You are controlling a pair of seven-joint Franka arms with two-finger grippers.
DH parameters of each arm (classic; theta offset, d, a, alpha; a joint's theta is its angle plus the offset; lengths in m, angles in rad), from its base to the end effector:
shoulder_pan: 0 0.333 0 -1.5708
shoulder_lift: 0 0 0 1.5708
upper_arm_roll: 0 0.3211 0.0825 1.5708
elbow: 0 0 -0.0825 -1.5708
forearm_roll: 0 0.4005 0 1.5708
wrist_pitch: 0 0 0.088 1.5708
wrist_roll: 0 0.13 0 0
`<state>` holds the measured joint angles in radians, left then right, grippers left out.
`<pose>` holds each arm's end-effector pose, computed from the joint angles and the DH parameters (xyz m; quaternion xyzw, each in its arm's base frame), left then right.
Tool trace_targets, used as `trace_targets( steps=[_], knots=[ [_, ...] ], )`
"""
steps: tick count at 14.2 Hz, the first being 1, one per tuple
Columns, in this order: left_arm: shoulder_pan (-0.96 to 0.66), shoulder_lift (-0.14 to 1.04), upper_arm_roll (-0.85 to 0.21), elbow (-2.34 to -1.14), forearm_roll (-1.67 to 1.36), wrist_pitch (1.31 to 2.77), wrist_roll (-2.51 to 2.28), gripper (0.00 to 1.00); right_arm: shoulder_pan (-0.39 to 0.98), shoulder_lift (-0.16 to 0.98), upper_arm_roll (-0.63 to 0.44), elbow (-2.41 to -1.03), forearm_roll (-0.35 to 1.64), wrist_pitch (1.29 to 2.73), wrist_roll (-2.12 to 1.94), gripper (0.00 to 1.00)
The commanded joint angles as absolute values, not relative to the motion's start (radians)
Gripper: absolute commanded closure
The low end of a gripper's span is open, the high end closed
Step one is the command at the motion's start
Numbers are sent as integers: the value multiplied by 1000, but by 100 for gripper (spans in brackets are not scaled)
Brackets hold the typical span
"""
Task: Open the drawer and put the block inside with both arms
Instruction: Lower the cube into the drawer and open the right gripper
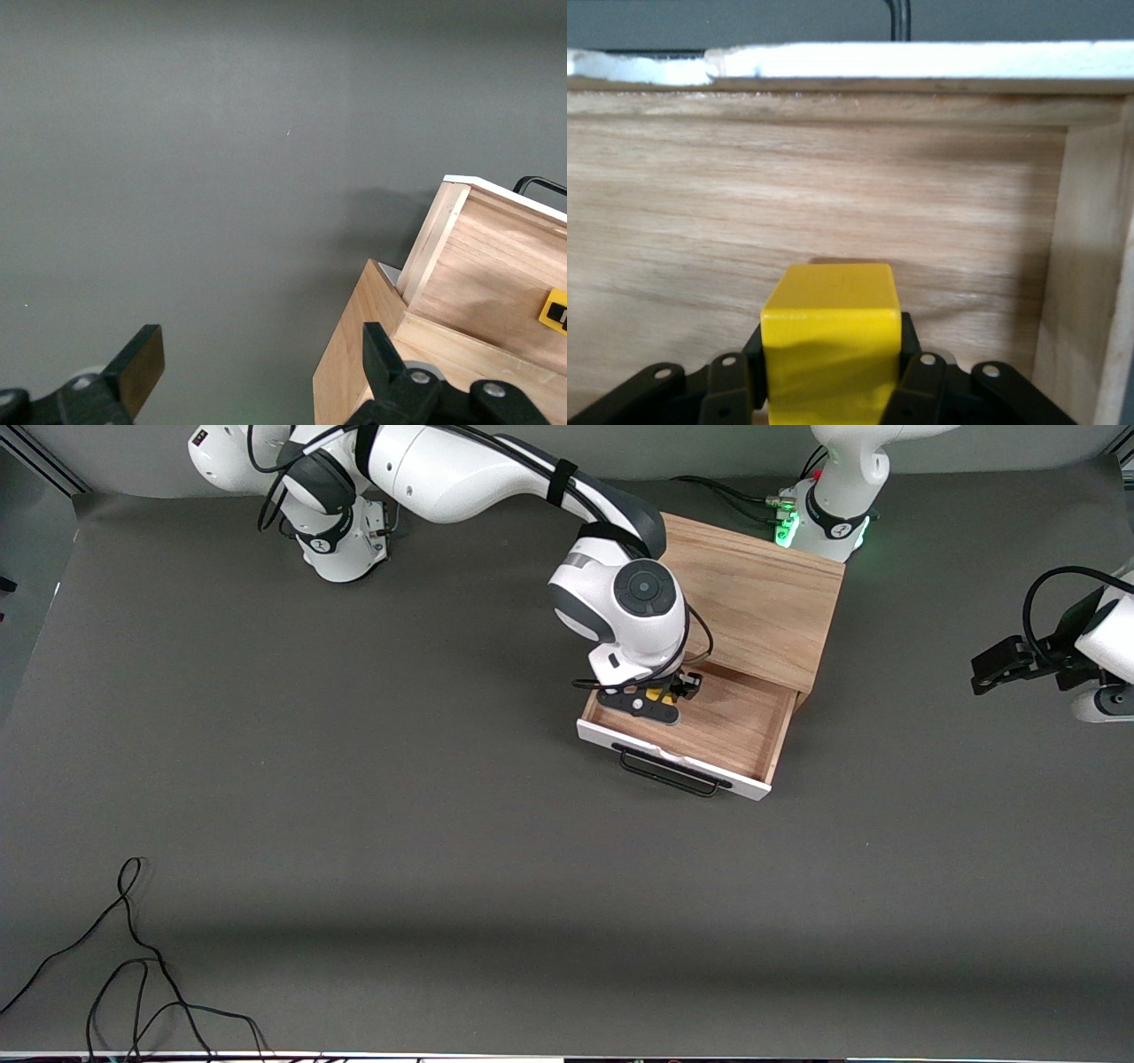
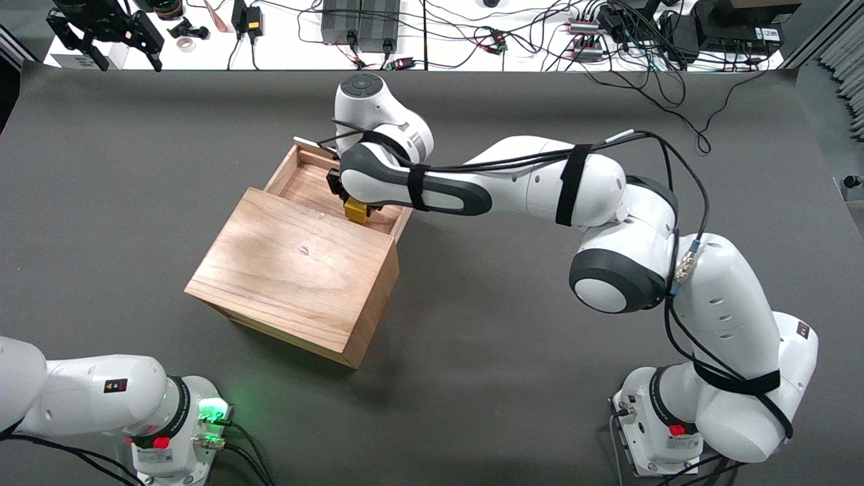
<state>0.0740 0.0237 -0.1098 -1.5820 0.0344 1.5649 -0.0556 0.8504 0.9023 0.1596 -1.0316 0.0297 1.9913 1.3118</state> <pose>0.5756 -0.0154 0.5872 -0.9996 -0.0096 0.0196 0.0168 0.4598 0.6577 0.2831 -0.9789 0.1869 0.0555 0.0608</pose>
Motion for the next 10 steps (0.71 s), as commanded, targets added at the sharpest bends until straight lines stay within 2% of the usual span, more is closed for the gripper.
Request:
trace_targets(
  steps=[1, 7, 10],
  knots=[
    [-69, 6, 30, -1595, 20, 1577, -34, 0, 870, 920, 147, -997, 2, 2000, 1373, 0],
    [-92, 6, 51, -1594, 15, 1577, -25, 0, 868, 894, 146, -986, -9, 1990, 1385, 0],
    [-86, 6, 49, -1592, 15, 1575, -21, 0, 851, 821, 143, -985, -8, 1918, 1376, 0]
  ],
)
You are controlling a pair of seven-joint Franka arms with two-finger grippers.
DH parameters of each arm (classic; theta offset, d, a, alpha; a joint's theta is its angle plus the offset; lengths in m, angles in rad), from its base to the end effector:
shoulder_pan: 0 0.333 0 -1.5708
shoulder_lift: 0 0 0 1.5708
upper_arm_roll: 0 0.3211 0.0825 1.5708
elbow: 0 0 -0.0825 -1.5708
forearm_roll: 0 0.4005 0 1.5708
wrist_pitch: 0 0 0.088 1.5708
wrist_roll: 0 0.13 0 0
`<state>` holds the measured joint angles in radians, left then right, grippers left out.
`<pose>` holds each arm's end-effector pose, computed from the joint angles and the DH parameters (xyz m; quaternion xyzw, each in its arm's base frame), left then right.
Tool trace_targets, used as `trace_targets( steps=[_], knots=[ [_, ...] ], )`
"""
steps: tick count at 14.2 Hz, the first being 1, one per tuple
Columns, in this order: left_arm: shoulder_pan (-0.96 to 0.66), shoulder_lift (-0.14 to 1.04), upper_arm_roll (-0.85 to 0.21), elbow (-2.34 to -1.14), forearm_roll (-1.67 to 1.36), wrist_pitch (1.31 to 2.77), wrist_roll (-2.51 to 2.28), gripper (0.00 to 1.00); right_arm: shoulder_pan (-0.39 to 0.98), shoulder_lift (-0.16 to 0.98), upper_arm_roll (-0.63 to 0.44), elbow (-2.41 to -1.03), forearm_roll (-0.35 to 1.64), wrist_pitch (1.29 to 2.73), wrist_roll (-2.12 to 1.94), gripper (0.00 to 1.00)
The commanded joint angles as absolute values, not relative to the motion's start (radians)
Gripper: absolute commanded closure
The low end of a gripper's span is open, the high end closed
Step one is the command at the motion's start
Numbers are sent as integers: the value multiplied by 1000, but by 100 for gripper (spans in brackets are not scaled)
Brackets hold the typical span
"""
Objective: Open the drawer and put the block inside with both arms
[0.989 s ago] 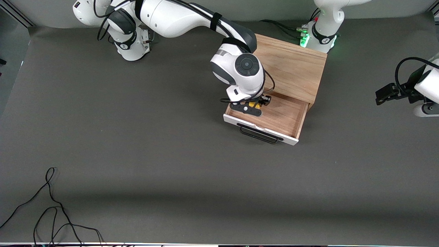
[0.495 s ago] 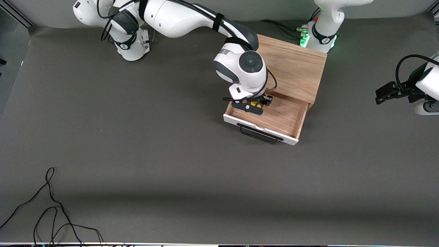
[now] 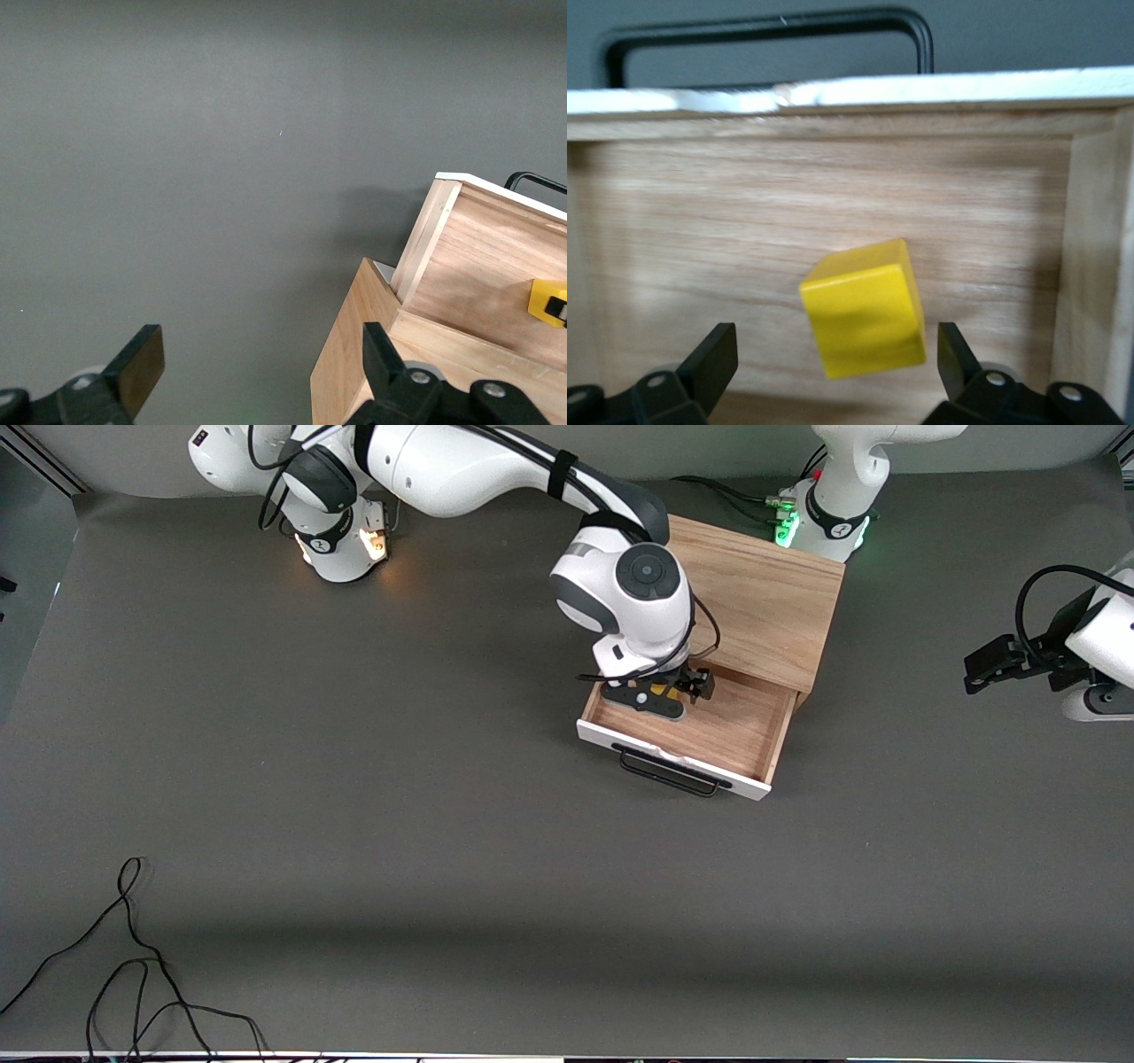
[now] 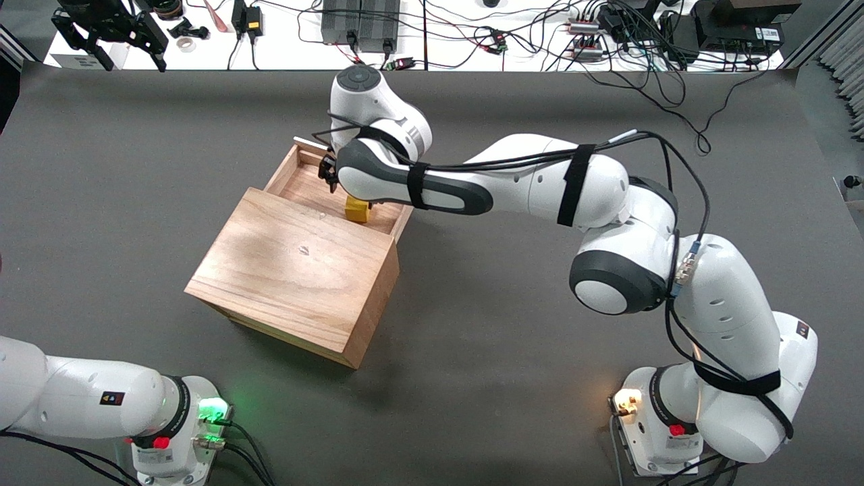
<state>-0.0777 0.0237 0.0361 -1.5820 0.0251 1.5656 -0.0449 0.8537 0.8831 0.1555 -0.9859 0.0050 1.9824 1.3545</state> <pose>0.5756 -0.0209 0.5872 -0.9997 -0.0015 0.0195 0.0138 0.4675 0.6612 0.3200 -0.9754 0.2031 0.0328 0.0796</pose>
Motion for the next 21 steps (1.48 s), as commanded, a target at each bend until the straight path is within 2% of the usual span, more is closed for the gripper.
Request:
trace_targets(
  steps=[1, 5, 11, 14, 17, 21],
  knots=[
    [-86, 6, 49, -1594, 14, 1575, -21, 0, 845, 787, 138, -985, -9, 1887, 1368, 0],
    [-84, 6, 49, -1594, 14, 1574, 1, 0, 709, 617, 141, -1031, 5, 1789, 1214, 0],
    [-84, 3, 48, -1592, 9, 1560, 18, 0, 398, 333, 141, -1239, 41, 1692, 771, 0],
    [-84, 5, 49, -1591, -8, 1560, 17, 0, 226, 191, 138, -1412, 54, 1687, 554, 0],
    [-84, 6, 49, -1591, -9, 1560, 15, 0, 180, 102, 69, -1538, 69, 1694, 399, 0],
    [-84, 6, 49, -1591, -6, 1557, 15, 0, 28, 60, 83, -1589, 63, 1680, 231, 0]
  ],
)
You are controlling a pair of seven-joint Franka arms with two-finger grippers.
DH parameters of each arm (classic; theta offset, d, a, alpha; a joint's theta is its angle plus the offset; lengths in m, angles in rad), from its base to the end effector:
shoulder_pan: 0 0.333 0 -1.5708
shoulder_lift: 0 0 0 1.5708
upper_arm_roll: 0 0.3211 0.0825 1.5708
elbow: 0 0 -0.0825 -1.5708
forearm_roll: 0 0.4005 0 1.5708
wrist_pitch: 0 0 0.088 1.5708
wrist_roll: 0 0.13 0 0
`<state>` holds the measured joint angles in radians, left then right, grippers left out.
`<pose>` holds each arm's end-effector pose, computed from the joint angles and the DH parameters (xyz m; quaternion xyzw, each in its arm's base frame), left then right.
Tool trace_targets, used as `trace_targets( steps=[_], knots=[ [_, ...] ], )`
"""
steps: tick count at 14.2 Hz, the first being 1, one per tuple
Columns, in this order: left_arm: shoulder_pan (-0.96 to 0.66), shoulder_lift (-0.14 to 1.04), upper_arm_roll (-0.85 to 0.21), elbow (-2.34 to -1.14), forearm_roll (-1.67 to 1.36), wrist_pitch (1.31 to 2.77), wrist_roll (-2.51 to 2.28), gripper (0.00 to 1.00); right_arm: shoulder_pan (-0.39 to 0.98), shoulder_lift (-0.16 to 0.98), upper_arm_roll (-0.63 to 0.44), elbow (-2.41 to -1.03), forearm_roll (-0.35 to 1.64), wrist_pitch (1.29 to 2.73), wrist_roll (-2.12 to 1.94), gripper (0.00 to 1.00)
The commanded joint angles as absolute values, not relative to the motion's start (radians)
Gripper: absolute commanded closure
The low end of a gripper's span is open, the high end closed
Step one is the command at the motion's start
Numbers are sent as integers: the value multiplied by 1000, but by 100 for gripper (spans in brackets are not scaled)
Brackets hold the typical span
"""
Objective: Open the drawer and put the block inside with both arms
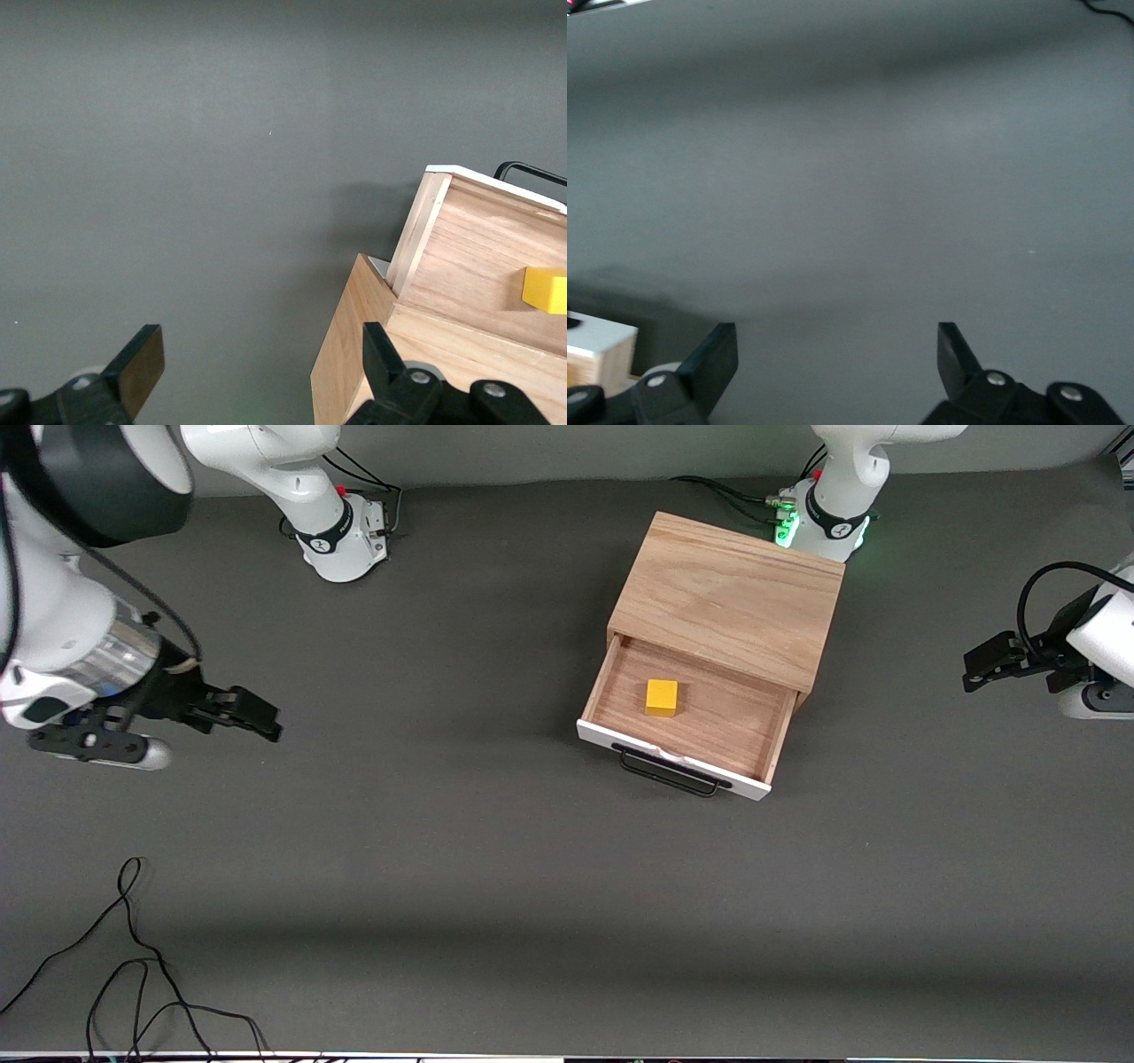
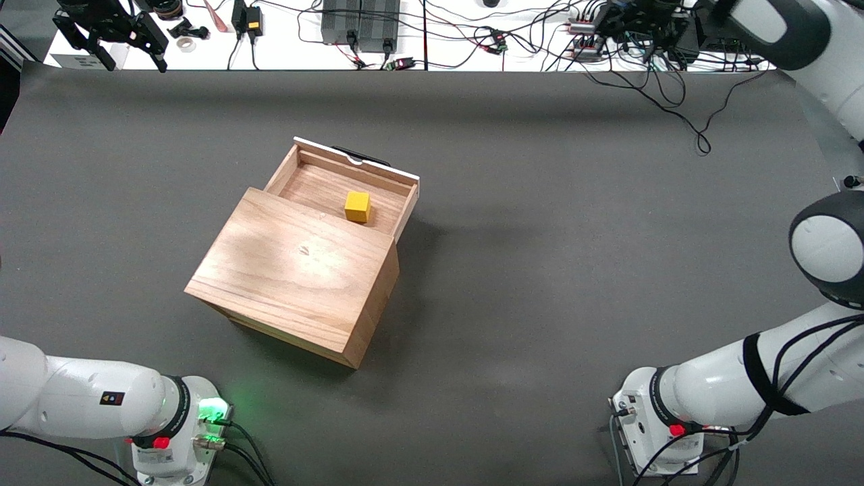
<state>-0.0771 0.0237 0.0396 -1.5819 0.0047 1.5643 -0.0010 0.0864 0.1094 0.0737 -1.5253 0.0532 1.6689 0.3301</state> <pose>0.5754 -0.0212 0.5871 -0.9996 0.0183 0.0206 0.0032 0.6058 0.1021 0.5734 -0.9956 0.0873 -0.0093 0.0338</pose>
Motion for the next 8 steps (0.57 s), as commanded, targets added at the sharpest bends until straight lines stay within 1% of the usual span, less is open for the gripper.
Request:
trace_targets(
  steps=[1, 6, 8],
  knots=[
    [-83, 6, 49, -1591, -6, 1549, 15, 0, 11, 60, 83, -1591, 63, 1677, 168, 0],
    [-83, 9, 49, -1592, -5, 1545, 17, 0, -17, 71, 75, -1545, 58, 1640, 61, 0],
    [-83, 9, 49, -1592, -5, 1543, 15, 0, -17, 71, 77, -1539, 16, 1614, 66, 0]
  ],
)
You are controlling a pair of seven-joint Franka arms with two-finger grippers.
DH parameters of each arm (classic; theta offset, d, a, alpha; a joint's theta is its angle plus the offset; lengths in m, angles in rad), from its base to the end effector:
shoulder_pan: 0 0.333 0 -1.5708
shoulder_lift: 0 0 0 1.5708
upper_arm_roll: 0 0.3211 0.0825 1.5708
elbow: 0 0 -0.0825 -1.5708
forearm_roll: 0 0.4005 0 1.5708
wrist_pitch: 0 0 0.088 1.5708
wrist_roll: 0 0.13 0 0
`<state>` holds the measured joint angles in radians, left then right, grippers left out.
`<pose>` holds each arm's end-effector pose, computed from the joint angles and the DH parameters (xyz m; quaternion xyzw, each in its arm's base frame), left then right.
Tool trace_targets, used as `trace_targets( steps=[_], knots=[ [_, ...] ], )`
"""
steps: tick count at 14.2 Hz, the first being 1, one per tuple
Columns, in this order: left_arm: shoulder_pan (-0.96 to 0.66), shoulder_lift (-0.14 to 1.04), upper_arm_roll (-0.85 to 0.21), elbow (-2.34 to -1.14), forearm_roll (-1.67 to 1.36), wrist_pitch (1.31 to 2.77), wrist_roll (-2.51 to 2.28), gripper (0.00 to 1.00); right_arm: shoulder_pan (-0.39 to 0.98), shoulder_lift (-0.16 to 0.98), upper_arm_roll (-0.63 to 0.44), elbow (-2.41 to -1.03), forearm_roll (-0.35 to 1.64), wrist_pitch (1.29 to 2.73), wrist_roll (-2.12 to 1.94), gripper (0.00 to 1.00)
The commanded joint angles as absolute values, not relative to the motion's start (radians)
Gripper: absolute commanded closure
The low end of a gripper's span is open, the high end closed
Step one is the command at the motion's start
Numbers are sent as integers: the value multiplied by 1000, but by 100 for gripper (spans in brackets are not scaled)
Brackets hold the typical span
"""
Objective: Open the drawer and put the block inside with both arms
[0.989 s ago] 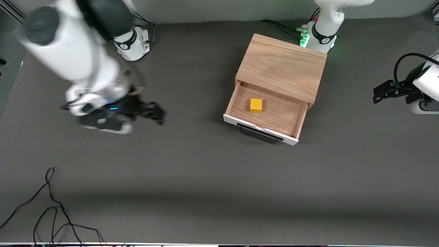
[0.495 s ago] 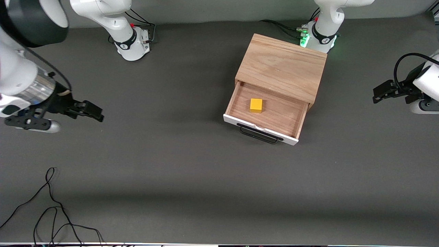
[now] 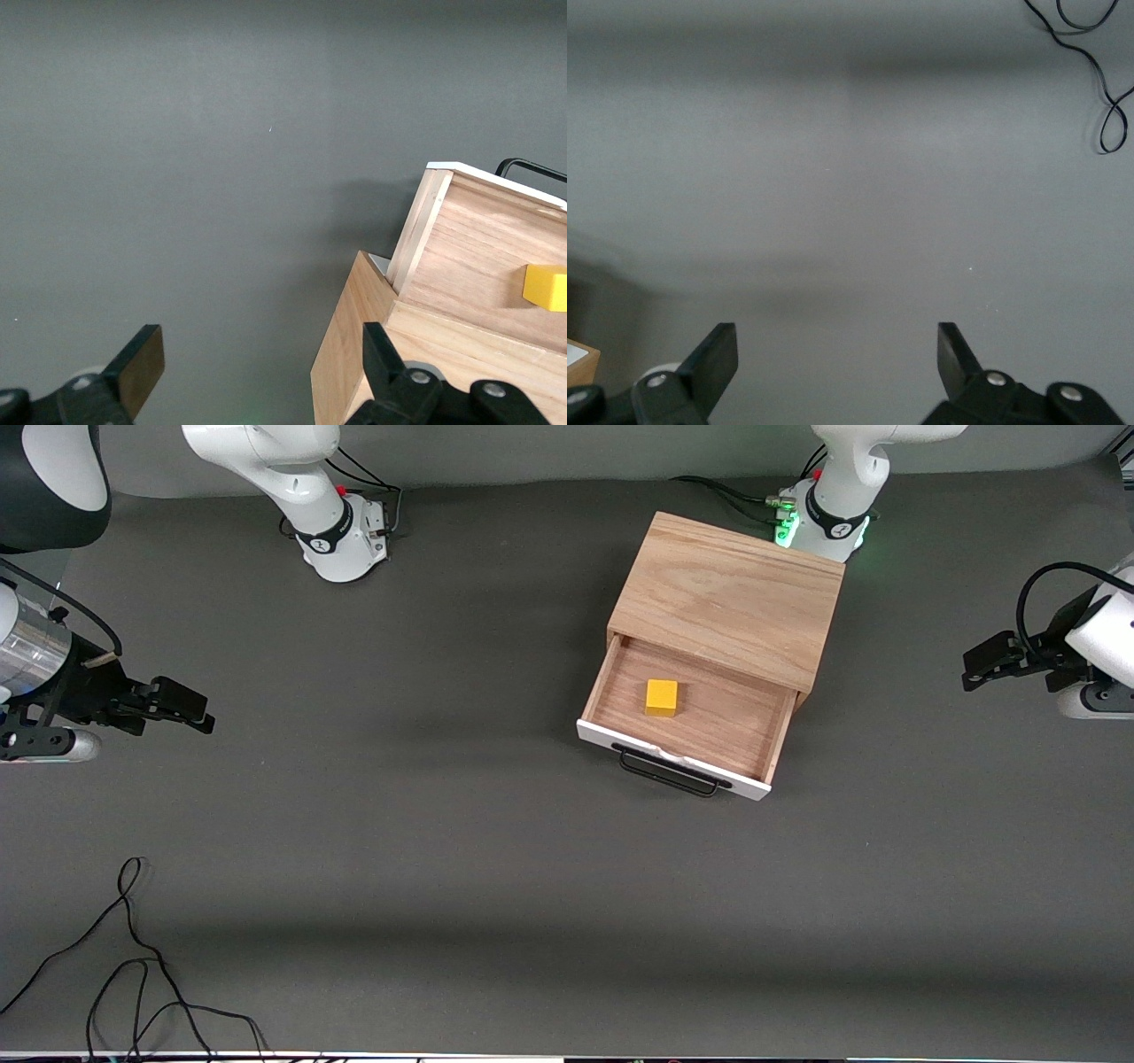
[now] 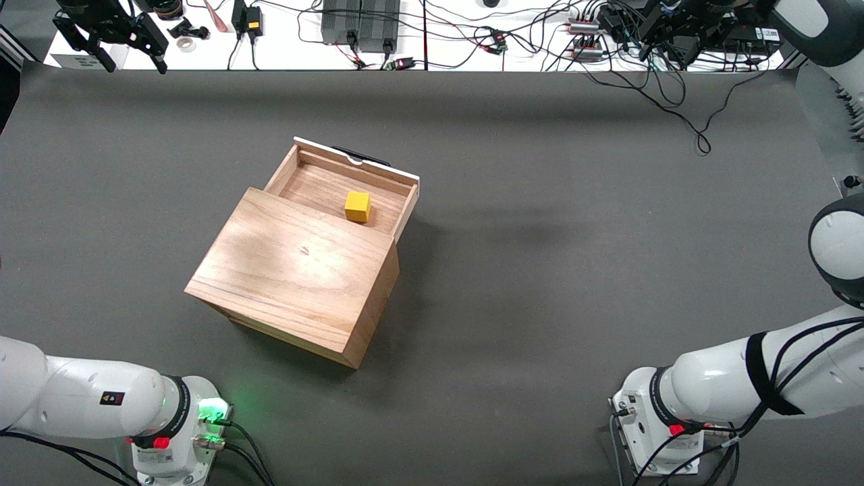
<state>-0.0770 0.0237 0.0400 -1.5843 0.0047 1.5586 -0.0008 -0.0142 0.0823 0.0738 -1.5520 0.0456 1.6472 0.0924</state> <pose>0.5745 -0.0209 0.5854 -0.9995 0.0181 0.0246 0.0033 0.6019 0.0399 0.5746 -0.9995 0.0181 -0.0046 0.0262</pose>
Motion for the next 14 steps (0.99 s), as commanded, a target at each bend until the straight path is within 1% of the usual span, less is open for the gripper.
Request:
trace_targets(
  steps=[1, 14],
  knots=[
    [-83, 11, 49, -1592, -5, 1545, 17, 0, -17, 71, 80, -1534, -1, 1597, 67, 0],
    [-83, 11, 49, -1592, -5, 1536, 17, 0, -11, 94, 72, -1511, 8, 1591, 60, 0]
  ],
)
